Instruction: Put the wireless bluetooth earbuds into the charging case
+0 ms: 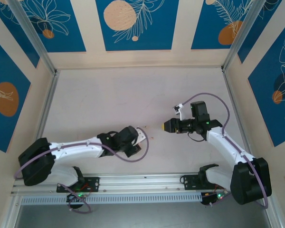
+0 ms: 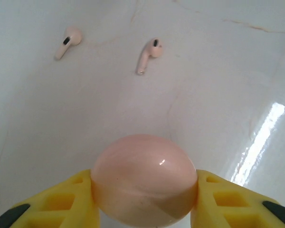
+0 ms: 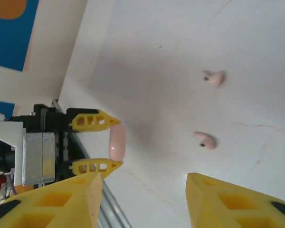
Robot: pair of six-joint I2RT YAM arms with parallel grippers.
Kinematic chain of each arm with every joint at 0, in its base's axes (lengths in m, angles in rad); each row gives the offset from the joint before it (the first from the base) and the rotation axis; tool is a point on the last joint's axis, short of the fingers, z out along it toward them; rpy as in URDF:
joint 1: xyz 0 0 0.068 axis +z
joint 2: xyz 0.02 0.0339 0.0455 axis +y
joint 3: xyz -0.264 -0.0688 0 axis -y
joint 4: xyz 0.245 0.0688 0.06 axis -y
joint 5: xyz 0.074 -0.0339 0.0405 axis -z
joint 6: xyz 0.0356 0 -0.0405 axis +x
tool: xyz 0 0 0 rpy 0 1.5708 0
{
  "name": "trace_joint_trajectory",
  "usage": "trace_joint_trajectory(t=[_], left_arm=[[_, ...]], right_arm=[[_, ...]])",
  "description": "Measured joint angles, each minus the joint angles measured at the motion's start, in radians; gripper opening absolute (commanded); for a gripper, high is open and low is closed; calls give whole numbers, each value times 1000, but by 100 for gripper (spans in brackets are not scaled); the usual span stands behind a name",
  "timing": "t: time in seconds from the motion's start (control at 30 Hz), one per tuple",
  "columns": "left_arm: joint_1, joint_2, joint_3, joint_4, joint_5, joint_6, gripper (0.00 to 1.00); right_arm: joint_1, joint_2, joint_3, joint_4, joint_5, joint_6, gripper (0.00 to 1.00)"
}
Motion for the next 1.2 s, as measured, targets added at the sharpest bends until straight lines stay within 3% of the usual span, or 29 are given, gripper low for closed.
trace_joint_trajectory(t=[0.2, 0.4, 1.2], left_arm=[[0, -65, -102, 164, 47, 166, 39], [0, -84, -122, 244, 73, 246, 37], [0, -118, -127, 273, 105, 291, 36]], right_arm=[[125, -39, -55, 77, -18, 68, 49], [233, -48, -136, 187, -27, 154, 50], [356, 146, -103, 385, -27, 261, 47]])
